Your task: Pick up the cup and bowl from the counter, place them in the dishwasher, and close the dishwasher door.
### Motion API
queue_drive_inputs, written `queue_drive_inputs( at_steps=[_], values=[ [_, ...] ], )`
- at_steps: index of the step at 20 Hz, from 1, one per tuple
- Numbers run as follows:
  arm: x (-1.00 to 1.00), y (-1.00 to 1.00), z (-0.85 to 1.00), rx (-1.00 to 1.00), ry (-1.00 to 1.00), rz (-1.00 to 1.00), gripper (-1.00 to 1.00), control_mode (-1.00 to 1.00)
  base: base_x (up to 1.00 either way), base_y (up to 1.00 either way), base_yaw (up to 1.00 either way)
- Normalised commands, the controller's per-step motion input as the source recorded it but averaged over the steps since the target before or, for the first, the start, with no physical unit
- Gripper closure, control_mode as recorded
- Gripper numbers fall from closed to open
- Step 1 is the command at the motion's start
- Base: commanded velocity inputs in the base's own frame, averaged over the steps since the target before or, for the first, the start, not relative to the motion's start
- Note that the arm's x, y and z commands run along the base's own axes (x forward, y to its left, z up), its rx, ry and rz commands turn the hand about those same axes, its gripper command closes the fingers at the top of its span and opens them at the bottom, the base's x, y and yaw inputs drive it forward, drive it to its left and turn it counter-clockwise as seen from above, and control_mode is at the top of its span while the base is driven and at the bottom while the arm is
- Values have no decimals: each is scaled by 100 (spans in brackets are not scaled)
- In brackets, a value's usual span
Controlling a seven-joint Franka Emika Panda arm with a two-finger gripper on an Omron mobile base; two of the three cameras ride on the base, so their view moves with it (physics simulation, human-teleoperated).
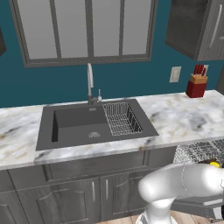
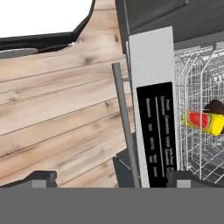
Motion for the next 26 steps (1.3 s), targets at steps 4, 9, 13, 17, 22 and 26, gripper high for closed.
queue_drive_inputs(
  at_steps=[4, 9, 13, 17, 22, 26],
  values=[
    [-80, -97, -16, 32, -36, 43, -100, -100, 0, 0, 0],
    [-81, -100, -29, 29, -35, 44, -100, -100, 0, 0, 0],
    [-73, -100, -36, 27, -36, 44, -100, -100, 0, 0, 0],
    [-58, -100, -41, 28, -38, 45, -100, -100, 0, 0, 0],
    [-43, -100, -33, 30, -38, 45, -100, -100, 0, 0, 0],
    [-28, -100, -38, 29, -36, 45, -100, -100, 0, 0, 0]
  ],
)
